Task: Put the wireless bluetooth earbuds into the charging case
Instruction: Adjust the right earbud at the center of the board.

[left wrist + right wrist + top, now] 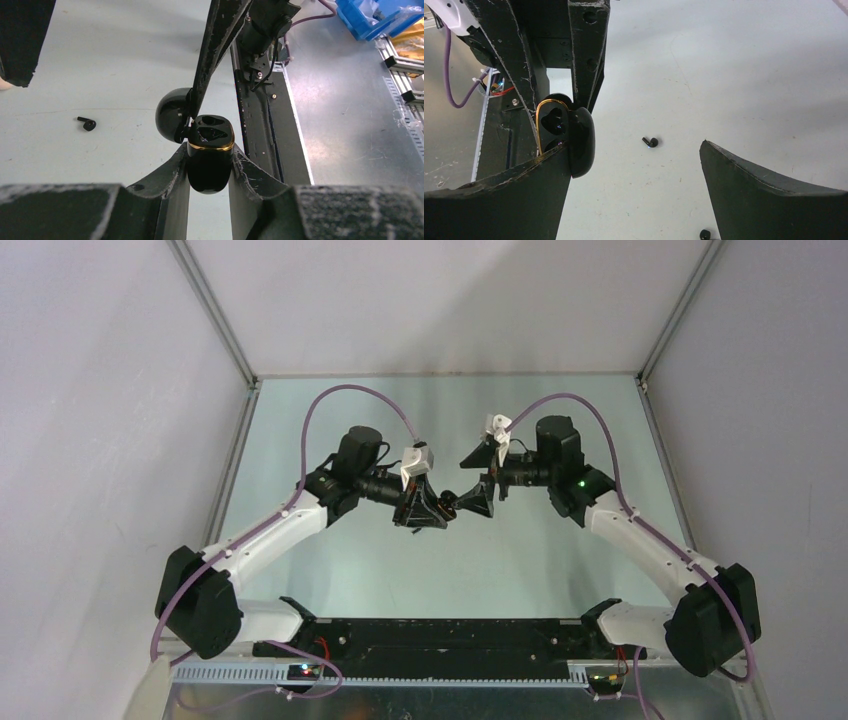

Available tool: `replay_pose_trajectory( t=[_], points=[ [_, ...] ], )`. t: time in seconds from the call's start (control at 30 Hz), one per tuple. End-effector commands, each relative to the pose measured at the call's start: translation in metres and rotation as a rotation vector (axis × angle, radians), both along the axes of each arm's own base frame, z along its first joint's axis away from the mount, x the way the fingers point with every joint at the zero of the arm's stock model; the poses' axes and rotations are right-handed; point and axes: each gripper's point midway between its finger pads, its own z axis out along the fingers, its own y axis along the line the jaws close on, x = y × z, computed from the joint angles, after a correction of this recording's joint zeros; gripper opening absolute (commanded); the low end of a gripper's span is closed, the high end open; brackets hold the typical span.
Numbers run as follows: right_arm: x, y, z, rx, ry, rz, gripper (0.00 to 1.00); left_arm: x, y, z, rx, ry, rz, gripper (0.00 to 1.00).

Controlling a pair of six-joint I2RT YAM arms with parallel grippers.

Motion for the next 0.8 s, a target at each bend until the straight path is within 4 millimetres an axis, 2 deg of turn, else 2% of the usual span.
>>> replay_pose_trajectory(
  t=[0.0, 0.27, 0.4, 0.6, 0.77],
  points=[
    [0.002, -0.003, 0.015, 0.025, -0.052, -0.002, 0.99, -0.002, -0.004, 0.023, -0.053, -0.071, -0.038, 0.0],
    [-0.014, -0.011, 0.034, 0.077, -0.062, 0.061, 0.99, -0.002, -0.003, 0.024, -0.051, -0.073, -0.035, 0.0],
    [-0.011, -0.02, 0.036, 0.086, -0.041, 0.052, 0.99, -0.001, -0.004, 0.024, -0.052, -0.075, -0.035, 0.0],
    [-0.022, -0.017, 0.028, 0.089, 0.01, 0.132, 0.99, -0.001, -0.003, 0.025, -0.052, -0.075, -0.035, 0.0],
    [-0.013, -0.008, 0.016, 0.065, 0.04, 0.096, 1.0, -0.002, -0.004, 0.025, -0.053, -0.076, -0.038, 0.0]
  ],
)
